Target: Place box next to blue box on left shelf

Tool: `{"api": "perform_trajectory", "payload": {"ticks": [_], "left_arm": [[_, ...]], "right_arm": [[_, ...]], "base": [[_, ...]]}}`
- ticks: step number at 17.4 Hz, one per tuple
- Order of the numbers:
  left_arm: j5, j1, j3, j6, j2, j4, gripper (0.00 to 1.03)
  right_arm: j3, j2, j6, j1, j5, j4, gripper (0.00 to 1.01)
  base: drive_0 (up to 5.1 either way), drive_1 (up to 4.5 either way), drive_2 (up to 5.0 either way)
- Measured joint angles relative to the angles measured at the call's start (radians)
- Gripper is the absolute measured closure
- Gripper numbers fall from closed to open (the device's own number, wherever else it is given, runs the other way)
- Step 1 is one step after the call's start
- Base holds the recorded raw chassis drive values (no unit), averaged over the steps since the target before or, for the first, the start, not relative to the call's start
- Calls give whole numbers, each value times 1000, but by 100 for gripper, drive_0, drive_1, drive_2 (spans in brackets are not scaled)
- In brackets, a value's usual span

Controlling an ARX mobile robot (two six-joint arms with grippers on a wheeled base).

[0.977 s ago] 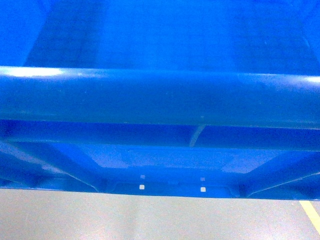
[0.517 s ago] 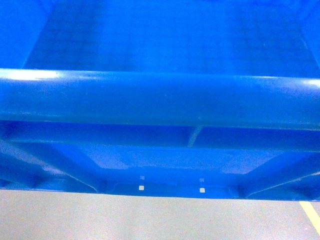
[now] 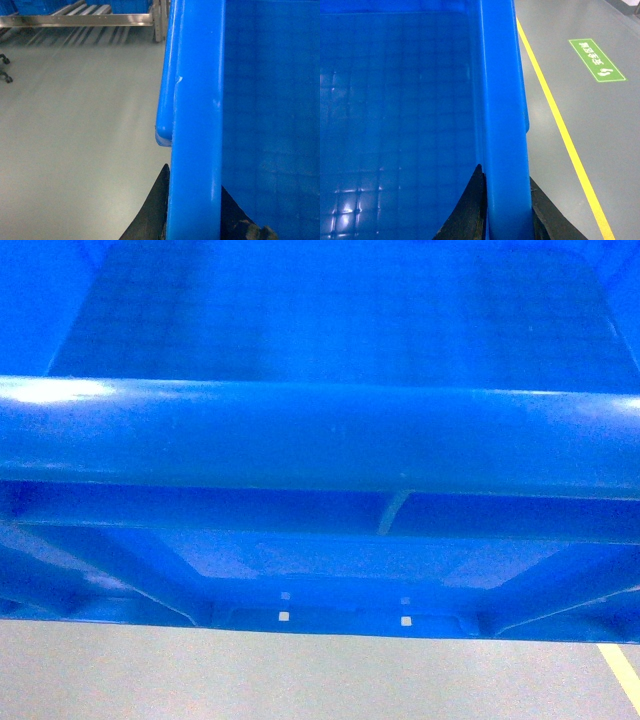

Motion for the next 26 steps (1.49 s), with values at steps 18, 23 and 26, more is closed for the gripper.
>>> {"api": "perform_trajectory", "payload": {"ticks": [18, 23, 26], "left_arm": [[-1, 0, -1, 0, -2, -1, 92], [-1, 0, -2, 0, 1, 1, 92], [-1, 0, -2, 0, 1, 3, 92]], "right_arm": [[-1, -2, 0, 0, 0, -2, 90], [-2, 0, 0, 0, 0, 2, 90], [-2, 0, 0, 0, 0, 1, 90]], "base": [[0, 416, -415], [6, 420, -408], [7, 421, -406]]}}
